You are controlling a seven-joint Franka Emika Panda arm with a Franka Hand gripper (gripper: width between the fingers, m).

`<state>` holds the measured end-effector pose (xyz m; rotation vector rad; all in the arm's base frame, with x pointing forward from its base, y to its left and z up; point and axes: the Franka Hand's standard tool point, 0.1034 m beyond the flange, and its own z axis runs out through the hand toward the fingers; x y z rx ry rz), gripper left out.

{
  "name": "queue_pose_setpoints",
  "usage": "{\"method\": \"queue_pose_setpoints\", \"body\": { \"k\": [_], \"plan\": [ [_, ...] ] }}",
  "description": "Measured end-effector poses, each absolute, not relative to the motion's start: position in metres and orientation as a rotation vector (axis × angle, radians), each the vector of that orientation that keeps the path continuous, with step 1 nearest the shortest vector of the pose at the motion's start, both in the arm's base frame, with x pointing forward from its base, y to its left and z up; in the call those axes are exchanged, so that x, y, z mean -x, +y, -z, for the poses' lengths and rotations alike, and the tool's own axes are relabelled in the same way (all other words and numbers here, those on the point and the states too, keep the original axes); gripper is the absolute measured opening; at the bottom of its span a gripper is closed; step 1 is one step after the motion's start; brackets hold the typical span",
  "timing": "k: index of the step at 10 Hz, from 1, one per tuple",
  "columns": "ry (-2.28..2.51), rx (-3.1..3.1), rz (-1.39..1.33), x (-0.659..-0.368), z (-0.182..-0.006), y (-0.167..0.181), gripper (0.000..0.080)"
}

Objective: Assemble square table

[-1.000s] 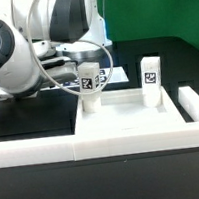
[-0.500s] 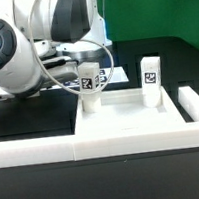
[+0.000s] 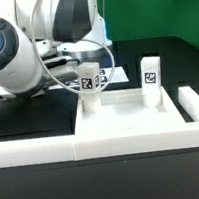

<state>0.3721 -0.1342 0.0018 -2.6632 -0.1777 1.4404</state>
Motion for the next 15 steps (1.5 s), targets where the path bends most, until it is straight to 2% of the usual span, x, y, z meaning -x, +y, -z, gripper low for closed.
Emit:
{"method": "queue_pose_setpoints", "body": {
  "k": [3,5,7,8,10,12,13,14,15],
  "plan": [
    [-0.196,2.661,-1.438,-0.376,-0.006,-0.133,0.0293],
    [-0.257,2.657,-1.397,-0.397,-0.042,-0.131,0.0293],
    [-0.274,2.688,-1.352,-0.411,-0.086,-0.127,0.0293],
    [-0.275,2.684,-1.356,-0.411,-0.091,-0.125,0.0293],
    [-0.286,2.76,-1.193,-0.423,-0.082,-0.127,0.0293],
    [-0.271,2.825,-1.019,-0.428,-0.092,-0.124,0.0293],
    [-0.271,2.856,-0.91,-0.455,-0.114,-0.118,0.0293],
    [-0.27,2.892,-0.792,-0.478,-0.145,-0.114,0.0293],
    [-0.218,2.898,-0.719,-0.487,-0.165,-0.106,0.0293]
  ]
}}
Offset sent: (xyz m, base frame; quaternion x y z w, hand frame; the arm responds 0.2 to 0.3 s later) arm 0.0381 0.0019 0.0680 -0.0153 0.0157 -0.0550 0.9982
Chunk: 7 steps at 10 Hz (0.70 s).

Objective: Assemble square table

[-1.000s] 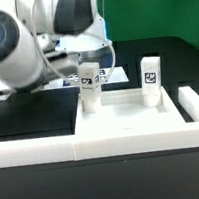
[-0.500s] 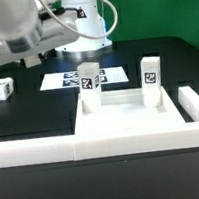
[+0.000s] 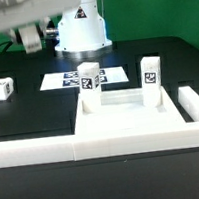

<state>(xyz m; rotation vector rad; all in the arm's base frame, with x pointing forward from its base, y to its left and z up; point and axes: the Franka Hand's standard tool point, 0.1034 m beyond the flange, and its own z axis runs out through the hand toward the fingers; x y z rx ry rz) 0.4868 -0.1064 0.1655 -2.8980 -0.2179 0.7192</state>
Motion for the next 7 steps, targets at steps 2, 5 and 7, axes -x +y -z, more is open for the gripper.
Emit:
{"method": "queue_pose_setpoints", "body": {
  "k": [2,5,7],
  "plan": [
    [-0.126,2.939,-0.59,-0.496,-0.209,-0.085,0.0293],
    [-0.134,2.995,-0.318,-0.501,-0.204,-0.089,0.0293],
    [-0.056,3.025,-0.07,-0.514,-0.187,-0.068,0.0293]
  ]
}}
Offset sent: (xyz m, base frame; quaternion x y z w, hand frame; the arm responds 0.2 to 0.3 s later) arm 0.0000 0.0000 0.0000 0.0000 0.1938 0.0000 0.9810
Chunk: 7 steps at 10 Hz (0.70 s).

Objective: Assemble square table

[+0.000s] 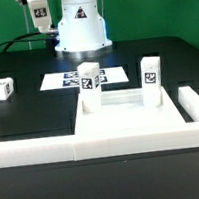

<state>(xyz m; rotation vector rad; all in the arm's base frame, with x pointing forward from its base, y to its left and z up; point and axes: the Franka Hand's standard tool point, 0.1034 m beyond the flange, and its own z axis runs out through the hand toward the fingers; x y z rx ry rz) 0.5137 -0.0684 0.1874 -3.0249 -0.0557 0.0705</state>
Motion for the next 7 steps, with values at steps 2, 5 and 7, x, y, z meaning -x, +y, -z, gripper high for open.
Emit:
{"method": "queue_pose_setpoints", "body": {
  "k": [2,5,7],
  "plan": [
    [0.015,3.027,0.187,-0.551,-0.197,-0.016,0.0293],
    [0.103,2.996,0.541,-0.579,-0.209,0.02,0.0293],
    [0.116,2.977,0.806,-0.582,-0.21,0.013,0.0293]
  ]
}}
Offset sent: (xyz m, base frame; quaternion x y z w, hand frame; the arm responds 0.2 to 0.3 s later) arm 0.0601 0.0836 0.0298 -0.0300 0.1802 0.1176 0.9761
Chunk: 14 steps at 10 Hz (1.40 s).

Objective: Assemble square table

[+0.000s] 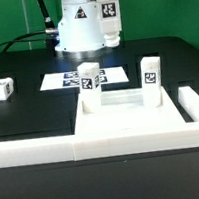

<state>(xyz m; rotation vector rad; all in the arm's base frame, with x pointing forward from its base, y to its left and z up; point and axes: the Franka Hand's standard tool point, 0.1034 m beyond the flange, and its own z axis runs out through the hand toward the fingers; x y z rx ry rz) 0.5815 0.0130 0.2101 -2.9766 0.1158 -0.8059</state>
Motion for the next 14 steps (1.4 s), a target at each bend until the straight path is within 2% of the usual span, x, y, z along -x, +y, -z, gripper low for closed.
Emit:
{"method": "queue_pose_setpoints", "body": {
  "k": [3,5,7,9,14],
  "plan": [
    [0.115,2.96,0.995,-0.578,-0.201,0.011,0.0293],
    [0.094,2.939,1.033,-0.585,-0.175,0.035,0.0293],
    [0.084,2.94,0.957,-0.597,-0.16,0.051,0.0293],
    [0.065,2.943,0.957,-0.607,-0.137,0.061,0.0293],
    [0.068,2.943,0.948,-0.606,-0.135,0.062,0.0293]
  ]
}}
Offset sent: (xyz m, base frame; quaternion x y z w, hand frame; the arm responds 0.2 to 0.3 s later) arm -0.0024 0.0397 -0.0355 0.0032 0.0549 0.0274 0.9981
